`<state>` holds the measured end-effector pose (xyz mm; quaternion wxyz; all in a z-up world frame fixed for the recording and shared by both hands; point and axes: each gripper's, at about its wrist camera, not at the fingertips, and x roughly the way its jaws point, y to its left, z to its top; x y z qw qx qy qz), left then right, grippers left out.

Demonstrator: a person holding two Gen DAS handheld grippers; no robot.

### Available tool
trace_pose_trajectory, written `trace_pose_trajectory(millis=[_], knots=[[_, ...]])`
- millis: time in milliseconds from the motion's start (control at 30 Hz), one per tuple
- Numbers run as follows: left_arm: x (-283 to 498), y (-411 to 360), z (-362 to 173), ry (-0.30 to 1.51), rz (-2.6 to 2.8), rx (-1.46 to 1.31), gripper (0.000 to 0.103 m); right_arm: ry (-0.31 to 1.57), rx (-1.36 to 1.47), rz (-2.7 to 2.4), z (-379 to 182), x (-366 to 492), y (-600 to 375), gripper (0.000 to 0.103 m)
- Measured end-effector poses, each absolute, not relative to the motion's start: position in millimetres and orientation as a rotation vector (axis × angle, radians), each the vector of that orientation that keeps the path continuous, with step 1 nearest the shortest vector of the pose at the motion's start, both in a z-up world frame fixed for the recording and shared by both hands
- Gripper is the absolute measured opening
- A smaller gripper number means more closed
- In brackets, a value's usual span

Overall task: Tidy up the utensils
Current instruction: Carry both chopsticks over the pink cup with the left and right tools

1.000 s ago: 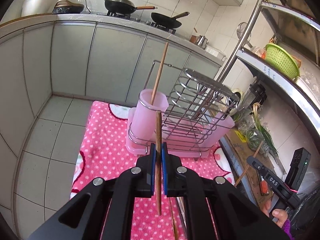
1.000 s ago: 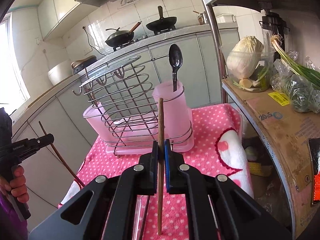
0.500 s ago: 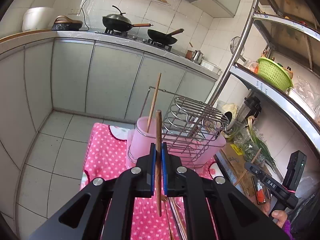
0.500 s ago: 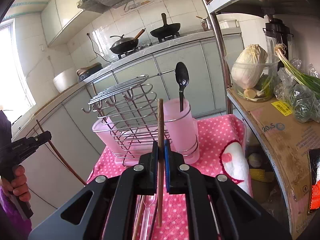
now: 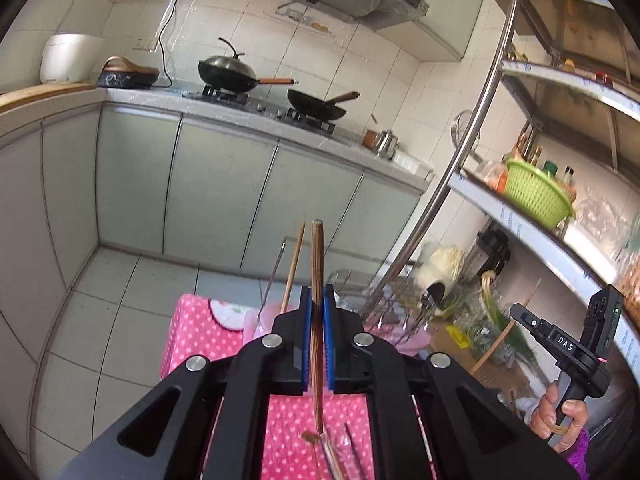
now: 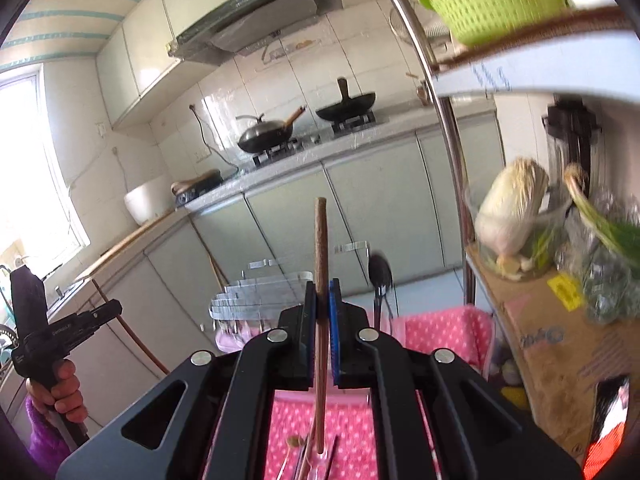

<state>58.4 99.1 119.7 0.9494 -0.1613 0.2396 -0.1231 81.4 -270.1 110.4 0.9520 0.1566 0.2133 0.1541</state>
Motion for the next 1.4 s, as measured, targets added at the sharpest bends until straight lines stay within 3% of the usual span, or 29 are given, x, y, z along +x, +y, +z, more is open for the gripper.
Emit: trace_pose_trajectory(millis=[200,400,967,1400], knots=[[75,104,169,0.387,-0.230,-0.307,0.005,0.325,0.280,0.265,159,106,-278,0.006],[113,108,180,0.379,-0.183,-0.299,0.005,0.321,0.246,0.216,159,154,-280,0.006],[215,95,60,0.705,-0.152,-0.299,0.005,0.624,0.366,0.216,41,230,-285,0.006],[239,91,38,0.773,-0.144,-0.345,0.009,0.676,0.369,0.232,42,241,-270,0.007]])
